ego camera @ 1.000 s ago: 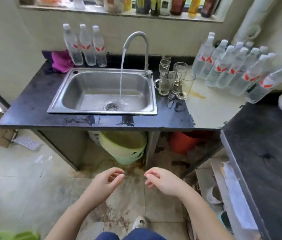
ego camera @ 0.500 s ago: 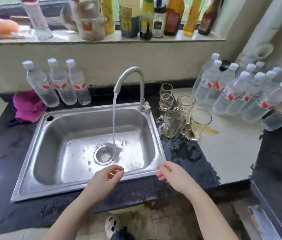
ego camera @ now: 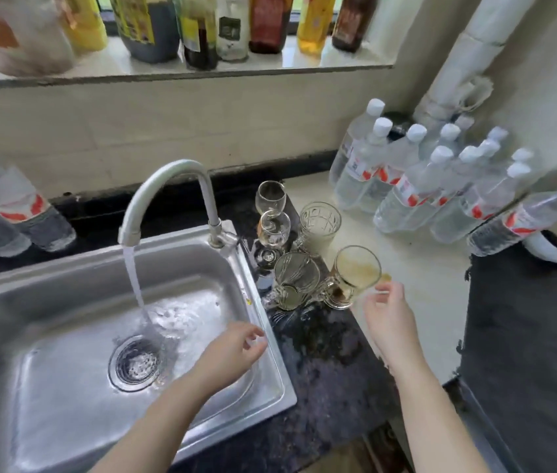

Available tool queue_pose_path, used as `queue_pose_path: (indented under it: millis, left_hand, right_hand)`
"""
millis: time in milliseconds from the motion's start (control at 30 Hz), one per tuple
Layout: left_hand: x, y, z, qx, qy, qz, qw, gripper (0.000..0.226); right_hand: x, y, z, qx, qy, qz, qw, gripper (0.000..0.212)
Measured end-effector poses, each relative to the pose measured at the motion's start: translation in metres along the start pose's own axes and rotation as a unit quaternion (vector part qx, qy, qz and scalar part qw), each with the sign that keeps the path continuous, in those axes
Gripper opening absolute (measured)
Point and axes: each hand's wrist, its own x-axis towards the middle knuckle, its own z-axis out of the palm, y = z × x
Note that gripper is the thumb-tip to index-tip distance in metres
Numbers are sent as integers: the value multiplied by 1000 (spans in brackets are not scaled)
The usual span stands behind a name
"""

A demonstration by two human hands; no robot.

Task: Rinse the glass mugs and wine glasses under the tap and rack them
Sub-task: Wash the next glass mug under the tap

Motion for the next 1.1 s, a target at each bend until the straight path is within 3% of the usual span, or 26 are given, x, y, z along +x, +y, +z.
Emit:
queue_pose_path:
  millis: [133,300,467,633,733,767,800,867,900,933,1000,1100]
  left_hand:
    - [6,1,26,62,-16,5,998,30]
    - [3,-2,38,93,3,22,995,39]
    - [4,0,36,90,-4,28,996,38]
    - [-2,2,12,11,-6,30,999,31]
    - [-16,-3,-9,-143,0,-33,989,25]
    - [-24,-8,-17,-236,-19,-75,969,24]
    - [-32,-13,-26,-354,-57,-122,925,27]
    - [-46,-31,-42,-604,-129,-176,767,36]
    - [-51,-40,-51,-686,-117,-191,692,42]
    - [-54,-52,-58,-726,-73,-204,653,46]
    - [-56,-75,-71,-734,52,-214,643,47]
    - [-60,-104,-86,-681,210,-197,674,44]
  right_hand:
    - [3,-7,0,-52,-8,-129,990,51]
    - [8,-1,4,-99,-24,-138,985,19]
    - [-6,-8,-8,-112,-26,-120,986,23]
    - [-49,-28,-26,-144,-106,-109,978,11]
    - [-74,-53,-20,-52,-182,-92,978,11]
    - [-79,-62,-13,-6,-205,-90,975,10]
    - [-83,-71,-3,36,-231,-92,968,9]
    - [-87,-92,23,88,-290,-108,947,9]
    - [-88,-102,40,88,-321,-124,935,8]
    - [-89,-111,57,74,-350,-144,923,7]
    - [-90,-127,90,-10,-381,-212,900,13]
    - [-98,-153,130,-93,-332,-293,892,28]
